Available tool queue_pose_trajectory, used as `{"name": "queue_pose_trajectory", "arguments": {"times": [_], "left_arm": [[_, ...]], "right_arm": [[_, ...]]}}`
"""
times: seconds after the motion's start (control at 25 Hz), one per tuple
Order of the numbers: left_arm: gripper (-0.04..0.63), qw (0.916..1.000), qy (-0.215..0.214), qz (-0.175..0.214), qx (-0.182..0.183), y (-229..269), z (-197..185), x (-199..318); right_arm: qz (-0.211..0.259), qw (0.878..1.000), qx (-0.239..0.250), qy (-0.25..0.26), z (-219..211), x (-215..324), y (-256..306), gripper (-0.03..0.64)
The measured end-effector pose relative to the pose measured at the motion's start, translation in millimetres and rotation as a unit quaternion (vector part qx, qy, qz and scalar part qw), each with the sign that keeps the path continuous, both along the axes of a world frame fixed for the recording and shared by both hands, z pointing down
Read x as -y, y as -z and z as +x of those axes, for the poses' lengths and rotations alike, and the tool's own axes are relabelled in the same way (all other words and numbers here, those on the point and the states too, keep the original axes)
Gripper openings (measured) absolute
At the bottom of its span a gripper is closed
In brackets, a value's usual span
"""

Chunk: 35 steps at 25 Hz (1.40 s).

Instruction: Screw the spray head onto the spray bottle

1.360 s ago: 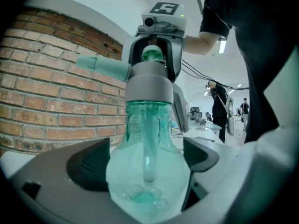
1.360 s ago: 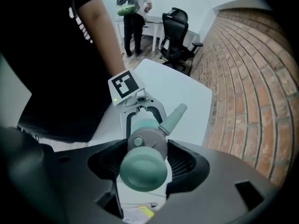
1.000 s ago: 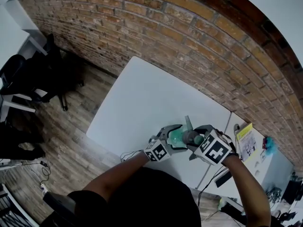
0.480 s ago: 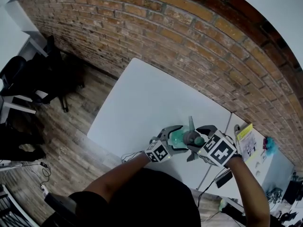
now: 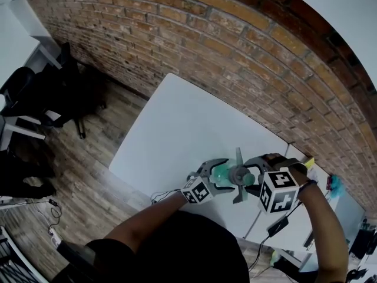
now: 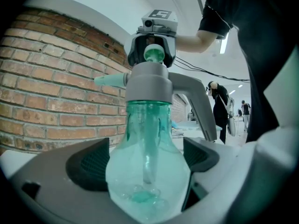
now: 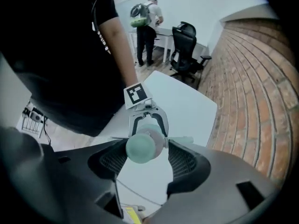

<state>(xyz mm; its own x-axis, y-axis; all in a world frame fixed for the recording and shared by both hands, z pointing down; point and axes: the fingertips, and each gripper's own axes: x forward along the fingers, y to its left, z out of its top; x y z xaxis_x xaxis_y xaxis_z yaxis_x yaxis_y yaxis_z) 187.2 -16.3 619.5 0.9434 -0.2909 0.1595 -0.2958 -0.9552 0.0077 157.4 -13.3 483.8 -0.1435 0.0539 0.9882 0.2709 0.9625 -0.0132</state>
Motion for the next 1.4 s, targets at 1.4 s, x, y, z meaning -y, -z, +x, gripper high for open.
{"name": "queue_pose_trajectory", "arguments": {"times": [1.4], "left_arm": [[0.485, 0.9994, -0.008, 0.034, -0.008, -1, -2, -7]], "right_arm": [[0.011, 0.996, -0.051, 0.069, 4, -5, -40, 0.267]]}}
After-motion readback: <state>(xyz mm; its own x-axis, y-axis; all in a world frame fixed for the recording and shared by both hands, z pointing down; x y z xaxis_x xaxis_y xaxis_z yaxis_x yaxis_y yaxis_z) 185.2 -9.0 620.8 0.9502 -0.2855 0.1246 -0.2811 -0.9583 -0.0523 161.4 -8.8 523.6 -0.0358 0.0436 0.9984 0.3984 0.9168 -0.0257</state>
